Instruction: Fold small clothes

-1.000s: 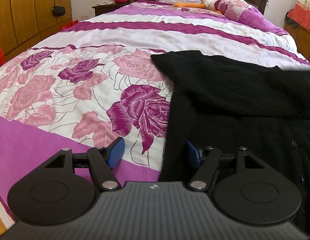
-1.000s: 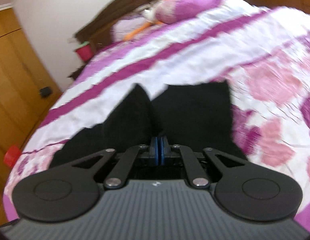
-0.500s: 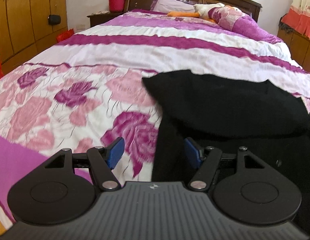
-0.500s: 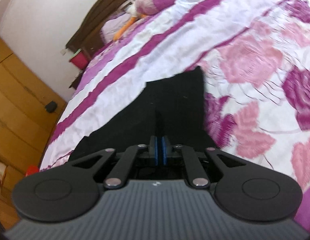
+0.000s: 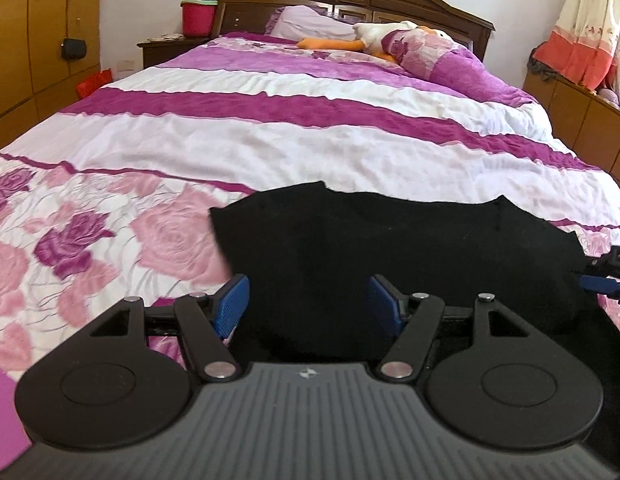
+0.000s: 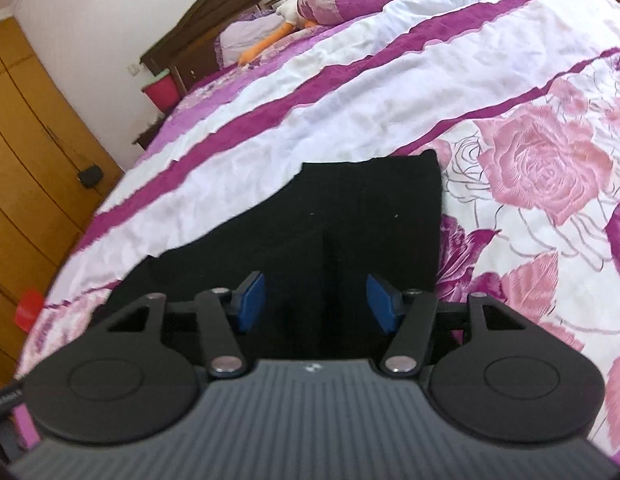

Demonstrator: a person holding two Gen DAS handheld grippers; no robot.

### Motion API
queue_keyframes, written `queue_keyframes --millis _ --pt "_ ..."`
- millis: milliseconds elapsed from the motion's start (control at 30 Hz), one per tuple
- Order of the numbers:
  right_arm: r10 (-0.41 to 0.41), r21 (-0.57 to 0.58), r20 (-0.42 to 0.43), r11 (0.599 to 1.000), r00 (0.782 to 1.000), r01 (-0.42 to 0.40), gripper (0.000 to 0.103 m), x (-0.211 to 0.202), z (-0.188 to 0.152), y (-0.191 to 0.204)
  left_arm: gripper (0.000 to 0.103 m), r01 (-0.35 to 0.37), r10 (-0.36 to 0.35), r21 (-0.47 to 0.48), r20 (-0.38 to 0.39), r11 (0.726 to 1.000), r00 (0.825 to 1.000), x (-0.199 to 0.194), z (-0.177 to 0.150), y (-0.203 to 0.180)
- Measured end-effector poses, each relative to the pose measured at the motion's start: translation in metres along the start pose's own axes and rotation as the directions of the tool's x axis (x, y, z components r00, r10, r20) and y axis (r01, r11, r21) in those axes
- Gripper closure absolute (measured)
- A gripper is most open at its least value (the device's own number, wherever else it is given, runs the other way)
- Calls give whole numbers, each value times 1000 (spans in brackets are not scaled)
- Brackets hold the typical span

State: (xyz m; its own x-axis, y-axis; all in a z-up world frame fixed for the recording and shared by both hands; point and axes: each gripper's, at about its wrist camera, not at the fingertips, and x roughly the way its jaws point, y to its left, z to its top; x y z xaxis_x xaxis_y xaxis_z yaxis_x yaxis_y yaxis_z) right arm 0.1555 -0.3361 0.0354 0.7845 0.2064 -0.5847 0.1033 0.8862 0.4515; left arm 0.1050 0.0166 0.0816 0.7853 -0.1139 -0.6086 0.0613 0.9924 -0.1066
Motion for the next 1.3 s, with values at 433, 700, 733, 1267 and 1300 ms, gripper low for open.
queue_keyframes --millis 433,700,733,1267,1300 --pt "115 -121 93 987 989 -103 94 -8 8 20 32 68 -68 8 105 998 992 36 7 -21" --pt "-97 -192 42 976 994 104 94 23 3 -5 32 -3 1 47 50 999 999 90 -11 -27" --pt "-96 -188 41 977 995 102 94 31 -1 -12 32 -4 1 52 61 999 998 93 -14 -27" --pt "-58 -89 60 994 996 63 62 -45 -31 -27 31 -72 75 152 -15 986 997 10 -47 -15" --pt "-68 -92 60 993 996 74 49 -56 -37 -26 31 -78 82 136 -30 988 996 2 -52 -10"
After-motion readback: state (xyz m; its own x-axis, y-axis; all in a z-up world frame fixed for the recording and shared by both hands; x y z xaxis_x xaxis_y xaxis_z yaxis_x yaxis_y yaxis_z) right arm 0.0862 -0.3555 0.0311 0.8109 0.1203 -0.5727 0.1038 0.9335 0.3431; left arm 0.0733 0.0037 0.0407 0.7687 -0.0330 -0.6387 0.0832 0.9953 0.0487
